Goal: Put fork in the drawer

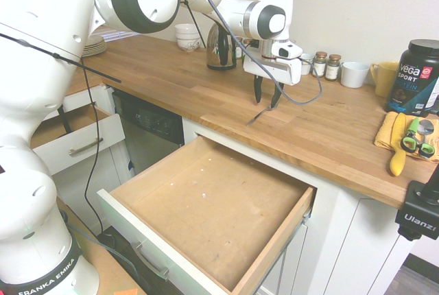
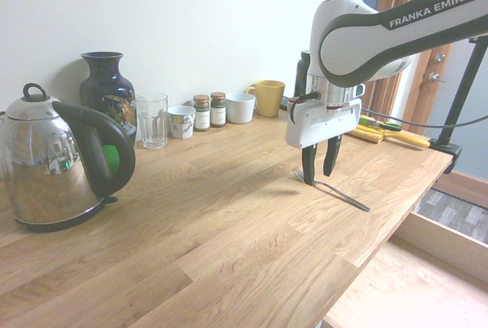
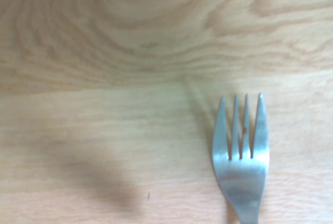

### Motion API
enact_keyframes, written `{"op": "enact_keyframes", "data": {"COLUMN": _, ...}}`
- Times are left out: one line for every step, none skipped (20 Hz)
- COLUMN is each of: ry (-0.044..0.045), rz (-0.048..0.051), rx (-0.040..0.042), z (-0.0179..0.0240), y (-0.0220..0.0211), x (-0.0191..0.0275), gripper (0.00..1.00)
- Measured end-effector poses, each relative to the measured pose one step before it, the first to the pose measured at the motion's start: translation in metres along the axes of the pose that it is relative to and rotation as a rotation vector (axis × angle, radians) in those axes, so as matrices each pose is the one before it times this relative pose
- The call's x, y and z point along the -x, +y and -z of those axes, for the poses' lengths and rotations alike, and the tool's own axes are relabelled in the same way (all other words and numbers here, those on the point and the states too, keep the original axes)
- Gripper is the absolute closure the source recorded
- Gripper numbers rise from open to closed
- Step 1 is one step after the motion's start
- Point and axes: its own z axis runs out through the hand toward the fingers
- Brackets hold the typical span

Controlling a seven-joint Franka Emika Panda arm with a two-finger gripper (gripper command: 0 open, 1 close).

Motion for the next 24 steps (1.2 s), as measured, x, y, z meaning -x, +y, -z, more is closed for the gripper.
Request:
{"op": "enact_keyframes", "data": {"ry": -0.00140, "rz": 0.00037, "rx": 0.00156, "z": -0.00140, "y": 0.00011, "x": 0.00053, "gripper": 0.00}}
{"op": "enact_keyframes", "data": {"ry": -0.00105, "rz": -0.00012, "rx": 0.00117, "z": -0.00116, "y": 0.00018, "x": 0.00032, "gripper": 0.00}}
{"op": "enact_keyframes", "data": {"ry": -0.00106, "rz": -0.00022, "rx": 0.00117, "z": -0.00128, "y": 0.00031, "x": 0.00022, "gripper": 0.00}}
{"op": "enact_keyframes", "data": {"ry": -0.00081, "rz": -0.00020, "rx": 0.00090, "z": -0.00119, "y": 0.00029, "x": 0.00019, "gripper": 0.00}}
{"op": "enact_keyframes", "data": {"ry": 0.00009, "rz": -0.00016, "rx": -0.00007, "z": -0.00063, "y": 0.00010, "x": 0.00006, "gripper": 0.00}}
{"op": "enact_keyframes", "data": {"ry": 0.00019, "rz": -0.00016, "rx": -0.00017, "z": -0.00040, "y": 0.00000, "x": -0.00001, "gripper": 0.00}}
{"op": "enact_keyframes", "data": {"ry": -0.00002, "rz": -0.00010, "rx": 0.00007, "z": -0.00045, "y": -0.00003, "x": -0.00005, "gripper": 0.00}}
{"op": "enact_keyframes", "data": {"ry": -0.00034, "rz": -0.00013, "rx": 0.00041, "z": -0.00047, "y": 0.00005, "x": -0.00006, "gripper": 0.00}}
{"op": "enact_keyframes", "data": {"ry": -0.00013, "rz": -0.00009, "rx": 0.00015, "z": -0.00013, "y": 0.00004, "x": -0.00004, "gripper": 0.00}}
{"op": "enact_keyframes", "data": {"ry": -0.00008, "rz": 0.00001, "rx": 0.00010, "z": -0.00010, "y": -0.00001, "x": 0.00000, "gripper": 0.00}}
{"op": "enact_keyframes", "data": {"ry": -0.00031, "rz": 0.00006, "rx": 0.00036, "z": -0.00032, "y": -0.00002, "x": 0.00003, "gripper": 0.00}}
{"op": "enact_keyframes", "data": {"ry": -0.00069, "rz": 0.00030, "rx": 0.00080, "z": -0.00054, "y": -0.00004, "x": 0.00026, "gripper": 0.00}}
{"op": "enact_keyframes", "data": {"ry": -0.00085, "rz": 0.00035, "rx": 0.00096, "z": -0.00071, "y": 0.00001, "x": 0.00036, "gripper": 0.00}}
{"op": "enact_keyframes", "data": {"ry": -0.00073, "rz": 0.00025, "rx": 0.00085, "z": -0.00127, "y": 0.00012, "x": 0.00039, "gripper": 1.00}}
{"op": "enact_keyframes", "data": {"ry": 0.00005, "rz": 0.00012, "rx": 0.00005, "z": -0.00226, "y": 0.00025, "x": 0.00039, "gripper": 1.00}}
{"op": "enact_keyframes", "data": {"ry": -0.00155, "rz": -0.00007, "rx": 0.00178, "z": -0.00303, "y": 0.00059, "x": 0.00053, "gripper": 1.00}}
{"op": "enact_keyframes", "data": {"ry": 0.00025, "rz": -0.00024, "rx": -0.00062, "z": -0.00214, "y": 0.00034, "x": 0.00028, "gripper": 1.00}}
{"op": "enact_keyframes", "data": {"ry": 0.00139, "rz": -0.00009, "rx": -0.00141, "z": -0.00014, "y": -0.00006, "x": -0.00014, "gripper": 1.00}}
{"op": "enact_keyframes", "data": {"ry": 0.00102, "rz": -0.00026, "rx": -0.00123, "z": -0.00021, "y": -0.00005, "x": -0.00008, "gripper": 1.00}}
{"op": "enact_keyframes", "data": {"ry": 0.00061, "rz": -0.00013, "rx": -0.00065, "z": 0.00005, "y": -0.00005, "x": -0.00003, "gripper": 1.00}}
{"op": "enact_keyframes", "data": {"ry": 0.00017, "rz": -0.00013, "rx": -0.00020, "z": 0.00002, "y": -0.00002, "x": -0.00001, "gripper": 1.00}}
{"op": "enact_keyframes", "data": {"ry": 0.00021, "rz": -0.00025, "rx": -0.00021, "z": -0.00001, "y": -0.00004, "x": 0.00001, "gripper": 1.00}}
{"op": "enact_keyframes", "data": {"ry": 0.00005, "rz": -0.00019, "rx": -0.00006, "z": 0.00000, "y": -0.00004, "x": 0.00003, "gripper": 1.00}}
{"op": "enact_keyframes", "data": {"ry": 0.00041, "rz": 0.00017, "rx": -0.00044, "z": 0.00006, "y": -0.00032, "x": 0.00026, "gripper": 1.00}}
